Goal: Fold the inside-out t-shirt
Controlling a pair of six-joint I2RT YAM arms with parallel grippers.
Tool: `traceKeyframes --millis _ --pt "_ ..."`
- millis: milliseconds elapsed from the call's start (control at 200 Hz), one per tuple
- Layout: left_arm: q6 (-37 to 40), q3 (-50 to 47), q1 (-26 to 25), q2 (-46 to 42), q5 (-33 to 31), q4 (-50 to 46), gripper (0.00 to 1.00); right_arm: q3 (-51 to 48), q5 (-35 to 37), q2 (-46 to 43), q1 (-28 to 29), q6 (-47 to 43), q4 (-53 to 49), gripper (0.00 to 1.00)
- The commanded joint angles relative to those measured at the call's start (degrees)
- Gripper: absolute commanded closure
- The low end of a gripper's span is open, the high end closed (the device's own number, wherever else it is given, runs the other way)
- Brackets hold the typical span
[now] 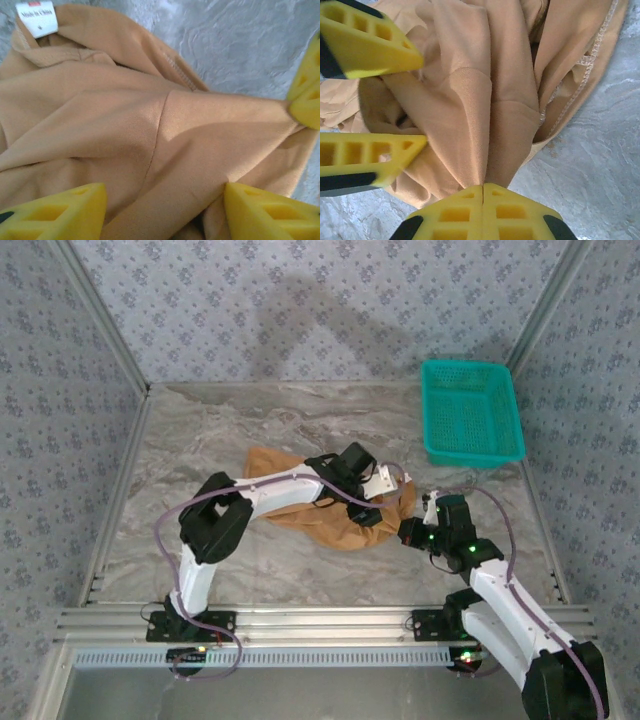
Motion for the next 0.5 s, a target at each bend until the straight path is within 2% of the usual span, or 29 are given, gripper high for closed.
traceKeyframes --millis 0,110,170,210,295,340,495 --pt "3.20 3.98 -0.40 2.72 -0.33 -3.72 0.38 2.28 -1.26 -0.29 -0.39 -0.73 -2.16 1.00" --pt "4.53 5.91 -0.71 4.81 -1.15 -6.21 0.40 3.15 -1.31 -0.41 -0.65 -0.94 -2.75 1.00" --pt "4.96 6.75 -0.72 5.29 -1.19 -7.44 0.46 3.67 -1.42 -0.41 -0.61 -0.92 -2.69 1.00" --pt "5.19 7.67 -0.71 5.55 -1.07 -8.49 0.56 3.82 -1.48 -0.25 -0.69 -0.84 -2.68 1.00" --pt "4.74 11.23 -0.54 6.27 -0.71 -12.14 0.90 4.07 -1.34 0.02 -0.68 -0.98 -2.48 1.00" --pt "3.98 12.79 -0.30 6.37 -0.44 -13.33 0.99 4.03 -1.26 0.33 -0.76 -1.08 -2.25 1.00" --pt "-0.50 16.83 0.49 4.33 0.84 -15.01 1.00 4.71 0.16 3.77 -0.55 -2.00 -1.20 1.00"
